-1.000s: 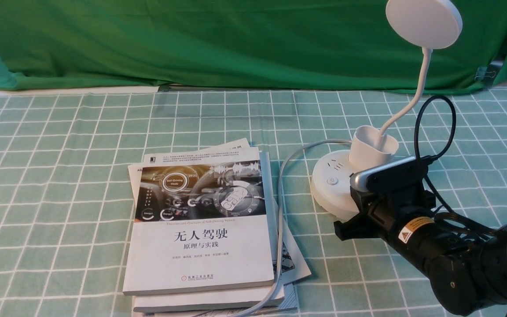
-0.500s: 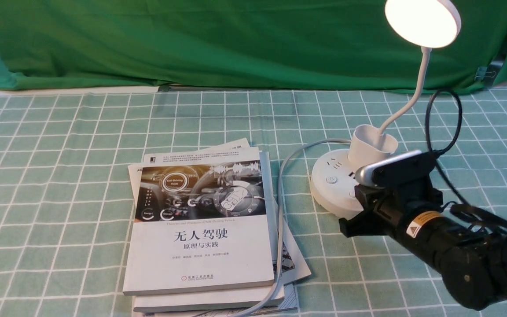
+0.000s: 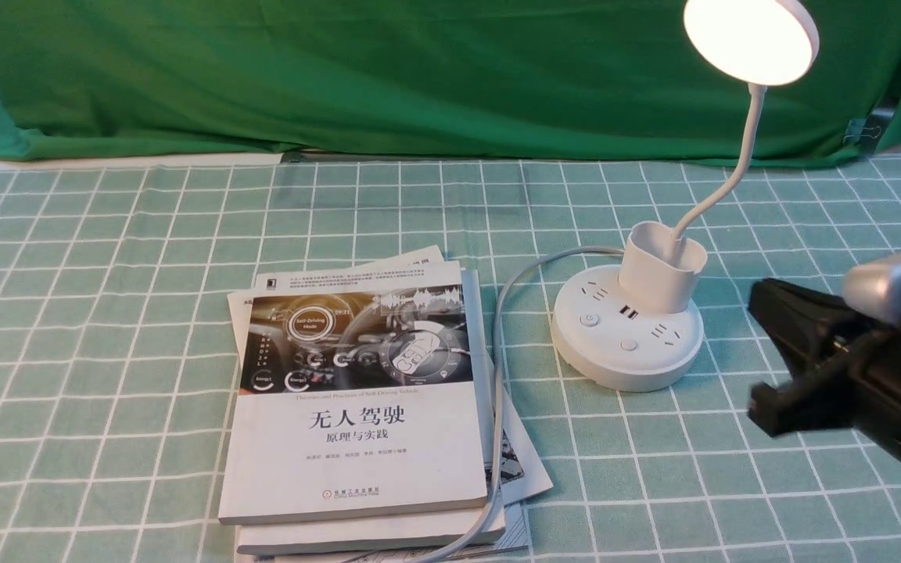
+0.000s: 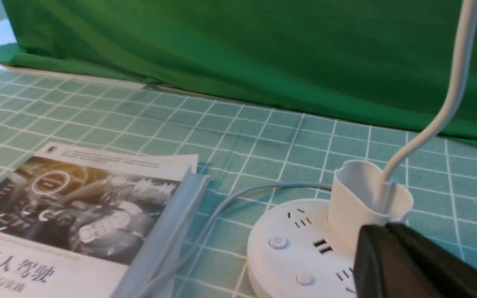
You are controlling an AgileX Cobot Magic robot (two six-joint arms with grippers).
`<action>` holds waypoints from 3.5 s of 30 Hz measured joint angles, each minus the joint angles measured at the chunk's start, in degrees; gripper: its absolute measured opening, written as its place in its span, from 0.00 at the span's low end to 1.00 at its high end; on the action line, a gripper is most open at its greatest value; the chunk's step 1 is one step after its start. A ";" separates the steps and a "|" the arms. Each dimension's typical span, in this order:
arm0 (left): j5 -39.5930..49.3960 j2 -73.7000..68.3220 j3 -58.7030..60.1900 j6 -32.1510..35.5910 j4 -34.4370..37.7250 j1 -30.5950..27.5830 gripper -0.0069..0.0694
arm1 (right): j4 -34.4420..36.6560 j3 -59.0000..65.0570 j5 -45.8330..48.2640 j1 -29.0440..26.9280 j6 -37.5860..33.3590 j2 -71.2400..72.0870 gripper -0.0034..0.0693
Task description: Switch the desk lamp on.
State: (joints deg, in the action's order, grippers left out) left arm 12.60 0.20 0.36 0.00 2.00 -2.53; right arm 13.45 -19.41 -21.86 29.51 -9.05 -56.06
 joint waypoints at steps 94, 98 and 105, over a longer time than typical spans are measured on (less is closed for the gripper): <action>0.00 0.00 0.00 0.00 -0.02 0.00 0.12 | -15.53 20.02 34.16 -28.47 20.11 55.90 0.37; 0.00 0.00 0.00 0.00 -0.02 0.00 0.12 | -15.53 20.02 34.16 -28.47 20.04 55.90 0.37; 0.00 0.00 0.00 0.00 -0.02 0.00 0.12 | -15.53 20.02 34.16 -28.47 20.09 55.90 0.37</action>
State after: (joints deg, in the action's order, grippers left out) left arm 12.60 0.20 0.36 0.00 1.99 -2.53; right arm -2.07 0.61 12.30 1.04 11.04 -0.16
